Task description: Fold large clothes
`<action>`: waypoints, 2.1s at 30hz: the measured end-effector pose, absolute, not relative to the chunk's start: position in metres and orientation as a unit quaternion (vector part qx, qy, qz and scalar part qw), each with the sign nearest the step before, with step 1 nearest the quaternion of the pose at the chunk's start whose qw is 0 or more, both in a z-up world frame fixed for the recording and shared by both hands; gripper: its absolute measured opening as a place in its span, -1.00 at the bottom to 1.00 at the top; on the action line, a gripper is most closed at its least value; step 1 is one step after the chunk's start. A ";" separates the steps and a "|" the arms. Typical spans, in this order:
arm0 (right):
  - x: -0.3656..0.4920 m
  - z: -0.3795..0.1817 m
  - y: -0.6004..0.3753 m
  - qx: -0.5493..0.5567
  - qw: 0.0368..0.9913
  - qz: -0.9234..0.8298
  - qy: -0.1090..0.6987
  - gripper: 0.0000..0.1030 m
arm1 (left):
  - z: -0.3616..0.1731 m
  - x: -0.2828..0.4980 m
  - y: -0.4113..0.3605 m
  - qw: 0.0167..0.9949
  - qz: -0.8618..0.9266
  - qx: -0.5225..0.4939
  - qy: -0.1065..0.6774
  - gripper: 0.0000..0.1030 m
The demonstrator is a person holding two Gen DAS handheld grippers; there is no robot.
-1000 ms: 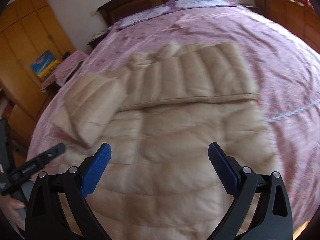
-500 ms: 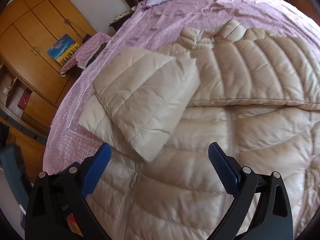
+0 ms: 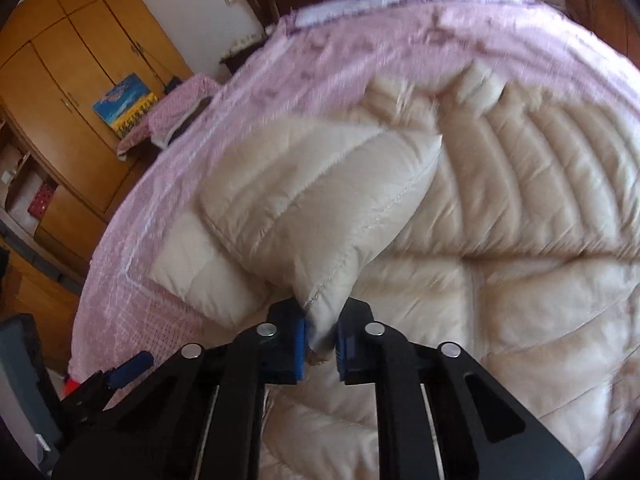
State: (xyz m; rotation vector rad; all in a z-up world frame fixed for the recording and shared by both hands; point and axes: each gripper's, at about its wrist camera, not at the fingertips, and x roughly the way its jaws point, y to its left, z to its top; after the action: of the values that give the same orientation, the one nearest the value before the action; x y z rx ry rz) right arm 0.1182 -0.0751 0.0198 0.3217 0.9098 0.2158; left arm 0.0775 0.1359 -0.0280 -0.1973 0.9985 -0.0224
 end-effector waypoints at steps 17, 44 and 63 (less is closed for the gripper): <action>0.131 -0.020 -0.141 0.068 0.888 0.000 0.455 -0.32 | -0.029 0.094 0.111 0.873 -0.031 -0.089 0.478 0.56; 0.157 0.006 -0.045 0.023 0.900 0.063 0.430 0.38 | -0.043 0.096 0.129 0.868 -0.010 -0.107 0.485 0.56; 0.137 0.025 -0.104 0.093 0.912 0.040 0.397 -0.86 | -0.027 0.096 0.124 0.877 -0.014 -0.098 0.470 0.56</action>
State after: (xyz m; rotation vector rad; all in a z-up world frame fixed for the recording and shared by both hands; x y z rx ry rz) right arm 0.1373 -0.1035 0.0247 0.1916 0.8184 0.0818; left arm 0.0961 0.1242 -0.0265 -0.2036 0.9803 -0.0286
